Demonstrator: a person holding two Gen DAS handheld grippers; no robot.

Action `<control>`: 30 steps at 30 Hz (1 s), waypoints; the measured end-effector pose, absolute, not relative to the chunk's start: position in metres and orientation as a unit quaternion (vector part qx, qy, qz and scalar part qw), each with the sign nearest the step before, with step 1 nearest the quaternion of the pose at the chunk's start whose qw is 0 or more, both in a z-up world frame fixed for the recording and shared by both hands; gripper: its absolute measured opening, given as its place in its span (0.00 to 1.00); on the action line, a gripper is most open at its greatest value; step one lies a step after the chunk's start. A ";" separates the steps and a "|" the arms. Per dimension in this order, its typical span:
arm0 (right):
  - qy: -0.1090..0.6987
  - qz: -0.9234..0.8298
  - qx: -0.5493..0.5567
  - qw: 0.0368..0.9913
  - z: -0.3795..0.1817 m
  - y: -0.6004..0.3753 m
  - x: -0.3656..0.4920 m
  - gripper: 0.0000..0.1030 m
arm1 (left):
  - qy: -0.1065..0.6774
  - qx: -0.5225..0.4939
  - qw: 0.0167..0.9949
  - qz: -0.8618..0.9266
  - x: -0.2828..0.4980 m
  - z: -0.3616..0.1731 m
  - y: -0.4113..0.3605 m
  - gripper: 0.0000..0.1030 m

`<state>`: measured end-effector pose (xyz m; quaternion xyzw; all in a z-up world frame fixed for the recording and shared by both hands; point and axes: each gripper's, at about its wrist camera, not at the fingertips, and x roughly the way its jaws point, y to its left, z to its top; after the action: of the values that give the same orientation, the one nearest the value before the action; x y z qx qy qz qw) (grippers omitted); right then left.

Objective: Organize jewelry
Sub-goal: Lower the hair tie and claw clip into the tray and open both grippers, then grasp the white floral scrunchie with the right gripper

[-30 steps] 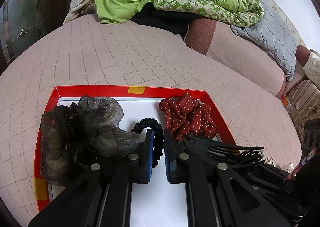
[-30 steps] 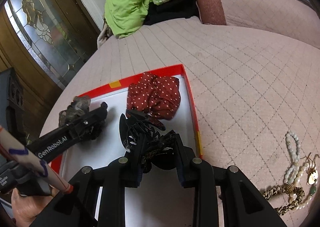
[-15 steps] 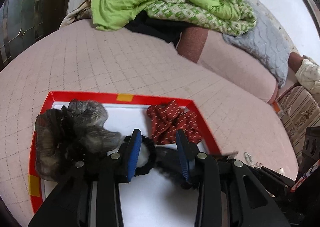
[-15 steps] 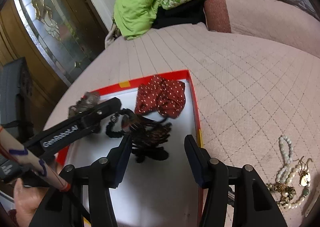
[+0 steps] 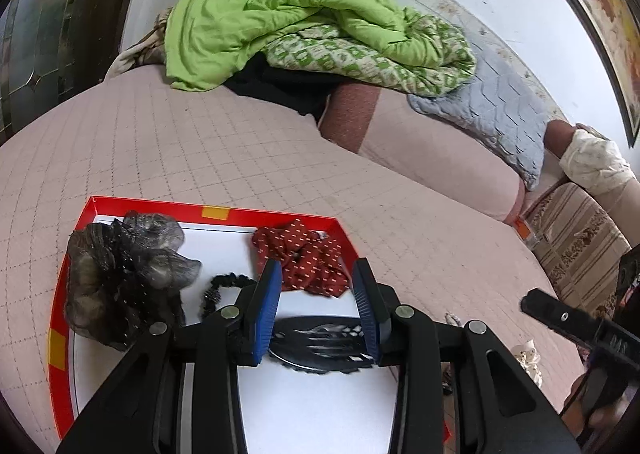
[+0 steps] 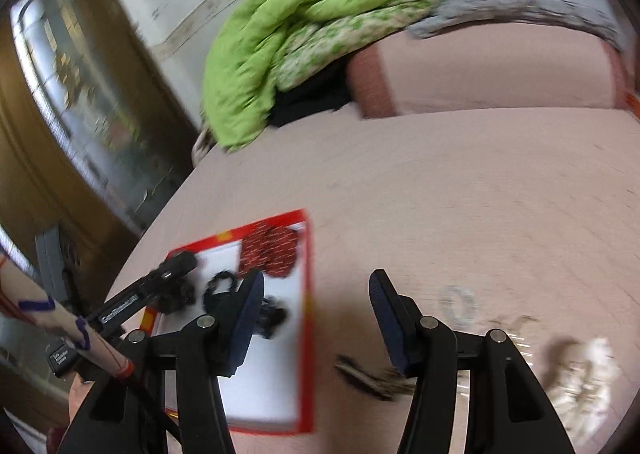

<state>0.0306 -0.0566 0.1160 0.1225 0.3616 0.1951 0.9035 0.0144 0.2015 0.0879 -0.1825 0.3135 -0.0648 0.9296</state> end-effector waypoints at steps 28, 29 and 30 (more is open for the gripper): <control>0.456 0.048 0.220 0.861 0.045 -0.251 -0.018 0.58 | 0.369 -0.010 0.899 -0.235 -0.034 0.068 0.014 0.50; 0.462 0.055 0.211 0.860 0.043 -0.245 -0.015 0.58 | 0.372 -0.007 0.898 -0.236 -0.034 0.066 0.012 0.50; 0.468 0.058 0.195 0.860 0.041 -0.238 -0.013 0.58 | 0.376 -0.002 0.896 -0.238 -0.033 0.064 0.009 0.50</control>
<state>-0.0128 -0.2385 0.0406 0.1945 0.4682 0.0582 0.8600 -0.0332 0.0090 0.0640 -0.0023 0.3761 -0.2378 0.8956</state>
